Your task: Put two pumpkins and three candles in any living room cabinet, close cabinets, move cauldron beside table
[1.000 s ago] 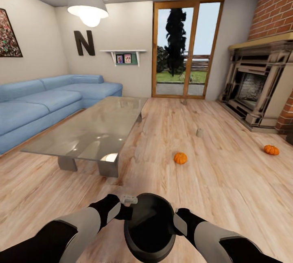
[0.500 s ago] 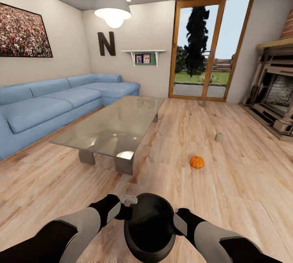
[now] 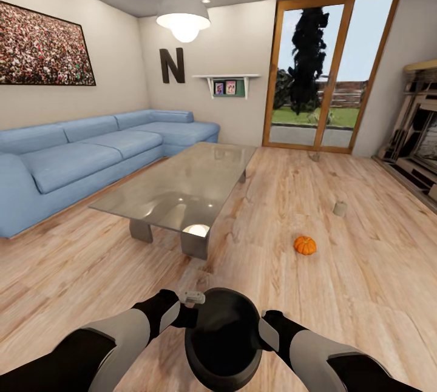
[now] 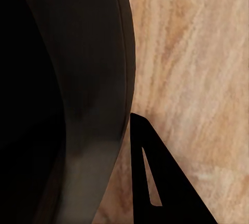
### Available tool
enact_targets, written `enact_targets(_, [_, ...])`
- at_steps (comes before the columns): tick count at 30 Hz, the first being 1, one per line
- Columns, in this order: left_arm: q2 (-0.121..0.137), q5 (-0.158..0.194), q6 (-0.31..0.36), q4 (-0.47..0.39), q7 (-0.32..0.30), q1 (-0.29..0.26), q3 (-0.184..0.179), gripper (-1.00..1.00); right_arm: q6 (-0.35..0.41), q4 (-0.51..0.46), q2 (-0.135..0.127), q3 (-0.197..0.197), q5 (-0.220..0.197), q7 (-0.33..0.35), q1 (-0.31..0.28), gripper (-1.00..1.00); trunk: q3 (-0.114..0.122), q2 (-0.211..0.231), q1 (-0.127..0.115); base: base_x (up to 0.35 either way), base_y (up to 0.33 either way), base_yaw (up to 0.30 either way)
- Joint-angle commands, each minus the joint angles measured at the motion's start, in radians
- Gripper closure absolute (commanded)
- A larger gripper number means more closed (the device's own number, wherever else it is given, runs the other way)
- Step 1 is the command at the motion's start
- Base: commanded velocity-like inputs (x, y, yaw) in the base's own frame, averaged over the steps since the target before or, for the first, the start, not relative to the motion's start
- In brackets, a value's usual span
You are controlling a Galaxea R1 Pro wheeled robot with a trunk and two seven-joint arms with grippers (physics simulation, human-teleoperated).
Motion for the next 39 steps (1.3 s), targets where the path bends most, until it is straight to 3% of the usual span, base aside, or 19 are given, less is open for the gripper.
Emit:
enact_targets(1, [0.0, -0.019, 0.003, 0.002, 0.008, 0.0, -0.033, 1.0, -0.042, -0.014, 0.0, -0.035, 0.019, -0.004, -0.001, 1.0, -0.001, -0.001, 0.0, 0.0, 0.0, 0.002])
enact_targets(13, [0.0, -0.019, 0.003, 0.002, 0.008, 0.0, -0.032, 1.0, -0.047, -0.014, 0.0, -0.035, 0.019, -0.004, -0.001, 1.0, -0.004, -0.001, 0.0, 0.0, 0.0, 0.176])
enact_targets(25, [0.0, -0.019, 0.003, 0.002, 0.008, 0.0, -0.033, 1.0, -0.058, -0.014, 0.0, -0.035, 0.017, -0.003, -0.001, 1.0, -0.005, -0.001, 0.0, 0.0, -0.012, 0.016])
enact_targets(39, [0.0, -0.019, 0.003, 0.001, 0.008, 0.0, -0.033, 1.0, -0.06, -0.014, 0.0, -0.035, 0.019, -0.004, -0.001, 1.0, -0.005, -0.001, 0.0, 0.0, -0.254, 0.063])
